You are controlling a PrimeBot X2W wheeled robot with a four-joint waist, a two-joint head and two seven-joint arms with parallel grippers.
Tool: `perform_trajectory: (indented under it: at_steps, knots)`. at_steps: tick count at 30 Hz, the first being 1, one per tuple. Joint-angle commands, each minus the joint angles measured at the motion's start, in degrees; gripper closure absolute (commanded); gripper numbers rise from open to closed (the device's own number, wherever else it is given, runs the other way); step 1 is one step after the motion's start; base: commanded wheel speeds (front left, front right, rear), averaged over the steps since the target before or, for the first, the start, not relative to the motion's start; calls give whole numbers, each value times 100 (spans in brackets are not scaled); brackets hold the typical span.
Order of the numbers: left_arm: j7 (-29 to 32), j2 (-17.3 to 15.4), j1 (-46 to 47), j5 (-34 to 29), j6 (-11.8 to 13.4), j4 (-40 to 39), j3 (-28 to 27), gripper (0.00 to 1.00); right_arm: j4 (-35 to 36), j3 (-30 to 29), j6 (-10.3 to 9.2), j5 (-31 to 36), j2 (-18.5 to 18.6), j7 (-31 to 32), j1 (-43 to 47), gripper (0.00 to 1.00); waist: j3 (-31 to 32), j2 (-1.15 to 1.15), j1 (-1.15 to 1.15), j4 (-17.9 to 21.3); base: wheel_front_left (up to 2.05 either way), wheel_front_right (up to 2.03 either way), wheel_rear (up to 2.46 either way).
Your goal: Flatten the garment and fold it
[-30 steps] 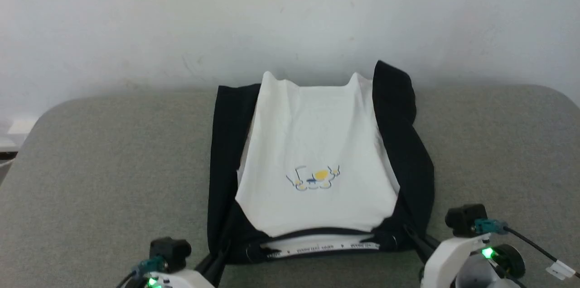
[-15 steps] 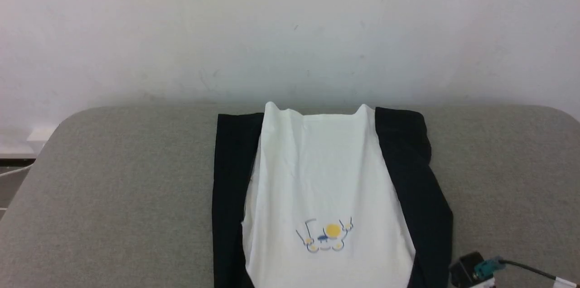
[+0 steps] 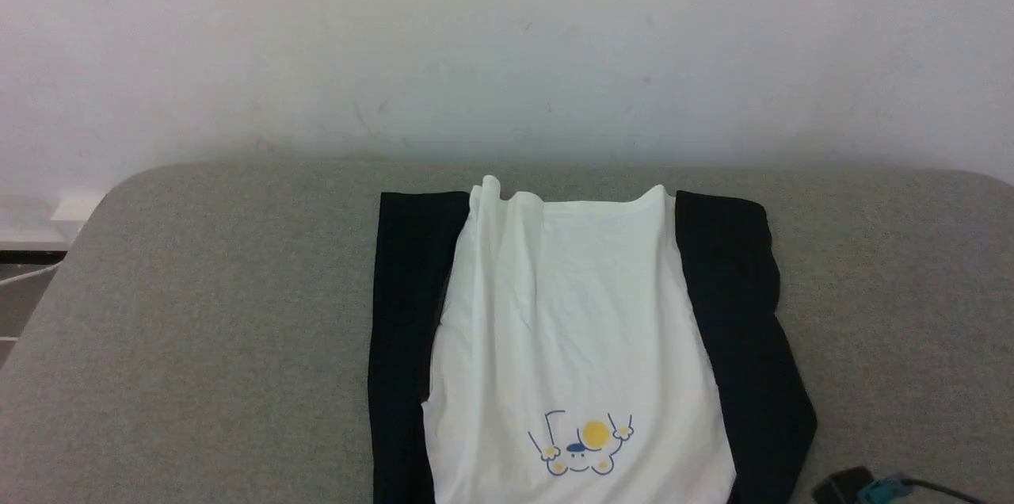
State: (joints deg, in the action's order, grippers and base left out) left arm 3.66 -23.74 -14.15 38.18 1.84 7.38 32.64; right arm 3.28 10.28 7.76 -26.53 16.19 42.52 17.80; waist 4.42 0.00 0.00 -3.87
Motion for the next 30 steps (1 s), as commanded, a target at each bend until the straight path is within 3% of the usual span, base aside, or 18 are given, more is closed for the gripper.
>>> perform_trajectory:
  at_steps: [1, 9, 13, 17, 21, 30]
  knots:
    - [-96, -81, 150, -53, 69, 43, -111, 0, 106, -148, -27, 17, 65, -64, -107, 0, -61, 0, 0, -21, 0, 0, 0]
    - [-711, -104, 613, -18, 187, -608, -669, 0, 1066, -1195, -27, -386, 200, 234, -817, 0, -277, 0, 0, -158, 0, 0, 0]
    - [-1473, -22, 1017, -163, 350, -854, -1142, 0, 1049, -1551, -27, -19, 257, 17, -1582, 0, -563, 0, 0, -208, 0, 0, 0]
    - [-1829, 120, 1524, -716, 540, -928, -1498, 0, 393, -1619, -27, 477, 282, -387, -2475, 0, -1048, 0, 0, -314, 0, 0, 0]
    - [-1862, 577, 1878, -1276, 587, -1212, -1896, 0, -600, -1484, -27, 821, 381, -679, -3365, 0, -1531, 0, 0, -494, 0, 0, 0]
    - [-1865, 1485, 1900, -1917, 95, -1224, -2234, 0, -2911, -1508, -27, 1151, 660, -707, -5230, 0, -2354, 0, 0, -1079, 0, 0, 0]
